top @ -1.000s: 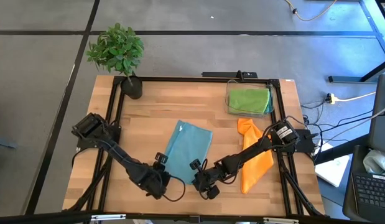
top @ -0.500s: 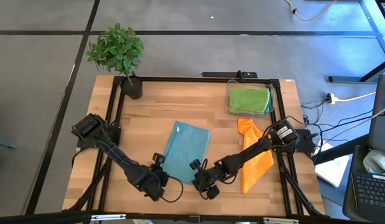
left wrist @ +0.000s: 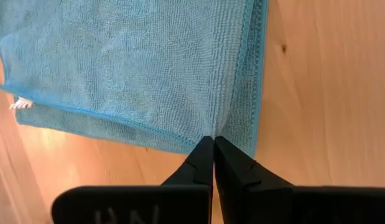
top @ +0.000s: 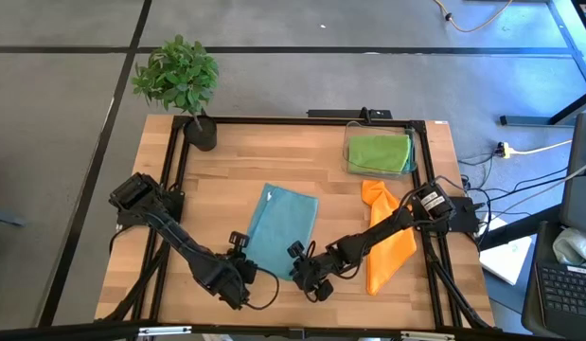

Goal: Fold microfiber towels
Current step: Fold the light blue microfiber towel

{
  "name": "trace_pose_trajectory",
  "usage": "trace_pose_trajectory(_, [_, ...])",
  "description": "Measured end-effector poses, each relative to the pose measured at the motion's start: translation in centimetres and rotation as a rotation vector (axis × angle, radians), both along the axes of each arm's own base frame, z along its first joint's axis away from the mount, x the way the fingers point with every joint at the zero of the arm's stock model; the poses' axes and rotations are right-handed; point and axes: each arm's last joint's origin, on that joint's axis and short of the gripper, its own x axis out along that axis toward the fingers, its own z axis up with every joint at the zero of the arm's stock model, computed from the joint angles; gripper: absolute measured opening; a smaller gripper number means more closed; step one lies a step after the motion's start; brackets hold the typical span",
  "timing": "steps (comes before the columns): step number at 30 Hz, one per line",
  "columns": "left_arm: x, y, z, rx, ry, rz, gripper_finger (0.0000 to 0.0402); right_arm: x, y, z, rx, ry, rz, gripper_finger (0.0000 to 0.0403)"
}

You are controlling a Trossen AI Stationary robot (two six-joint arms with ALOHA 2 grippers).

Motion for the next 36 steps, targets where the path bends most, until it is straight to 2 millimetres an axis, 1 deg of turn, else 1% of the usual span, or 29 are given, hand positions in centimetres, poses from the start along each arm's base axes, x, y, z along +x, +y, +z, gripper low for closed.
trace_pose_trajectory(5, [-0.3, 0.1, 0.0, 0.01, 0.01, 0.032, 0.0, 0.0, 0.0, 0.0, -0.001, -0.006, -0.004, 0.0148])
trace_pose_trajectory(10, [-1.2, 0.0, 0.1, 0.037, 0.033, 0.081, 0.0, 0.1, 0.0, 0.1, -0.019, -0.019, -0.022, 0.0172])
trace_pose_trajectory(13, [-1.7, -0.2, 0.1, 0.041, 0.033, 0.109, 0.0, 0.1, -0.1, 0.1, -0.022, -0.021, -0.025, 0.0178])
trace_pose_trajectory(17, [-2.3, -0.8, 0.1, 0.026, 0.012, 0.139, 0.0, 0.1, -0.1, 0.1, -0.03, -0.028, -0.034, 0.0176])
trace_pose_trajectory(21, [-2.9, -1.1, 0.9, 0.046, 0.01, 0.208, 0.0, 0.1, 0.0, 0.1, -0.027, -0.035, -0.035, 0.0173])
trace_pose_trajectory(23, [-3.3, -1.3, 0.9, 0.041, -0.007, 0.25, 0.0, 0.2, 0.0, 0.2, -0.025, -0.037, -0.035, 0.0173])
trace_pose_trajectory(25, [-3.5, -1.8, 0.4, -0.009, -0.016, 0.262, 0.0, 0.2, 0.0, 0.2, -0.02, -0.048, -0.036, 0.0173])
trace_pose_trajectory(28, [-3.7, -2.5, -1.0, -0.112, 0.012, 0.27, 0.0, 0.5, 0.1, 0.3, -0.004, -0.08, -0.037, 0.0173])
trace_pose_trajectory(33, [-4.1, -2.2, -2.4, -0.184, 0.044, 0.345, 0.0002, 1.0, 0.4, 0.7, 0.035, -0.158, -0.036, 0.0172])
trace_pose_trajectory(36, [-4.3, -2.2, -3.2, -0.232, 0.047, 0.352, 0.0014, 1.1, 0.4, 0.9, 0.042, -0.172, -0.036, 0.0172])
